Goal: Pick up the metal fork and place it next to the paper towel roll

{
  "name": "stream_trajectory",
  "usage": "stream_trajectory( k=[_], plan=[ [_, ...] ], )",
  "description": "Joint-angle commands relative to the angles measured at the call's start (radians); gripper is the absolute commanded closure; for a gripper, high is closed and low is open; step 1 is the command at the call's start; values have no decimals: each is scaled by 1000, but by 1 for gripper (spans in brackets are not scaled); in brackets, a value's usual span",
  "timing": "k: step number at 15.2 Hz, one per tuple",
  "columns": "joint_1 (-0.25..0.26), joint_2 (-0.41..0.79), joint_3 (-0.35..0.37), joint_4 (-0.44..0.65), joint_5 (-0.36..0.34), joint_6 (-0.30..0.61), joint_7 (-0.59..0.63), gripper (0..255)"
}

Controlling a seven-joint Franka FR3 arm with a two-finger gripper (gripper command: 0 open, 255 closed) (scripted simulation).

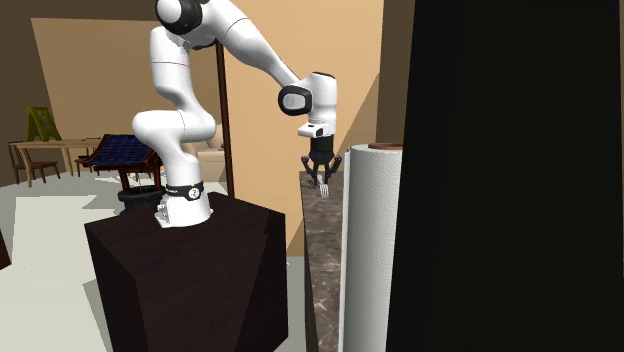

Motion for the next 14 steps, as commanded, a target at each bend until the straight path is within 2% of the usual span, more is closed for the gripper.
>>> stream_trajectory(
  k=[1,8,14],
  plan=[
    [0,0,0,0,0,0,0,255],
    [0,0,0,0,0,0,0,255],
    [-2,-70,-4,28,39,-89,-21,255]
  ],
)
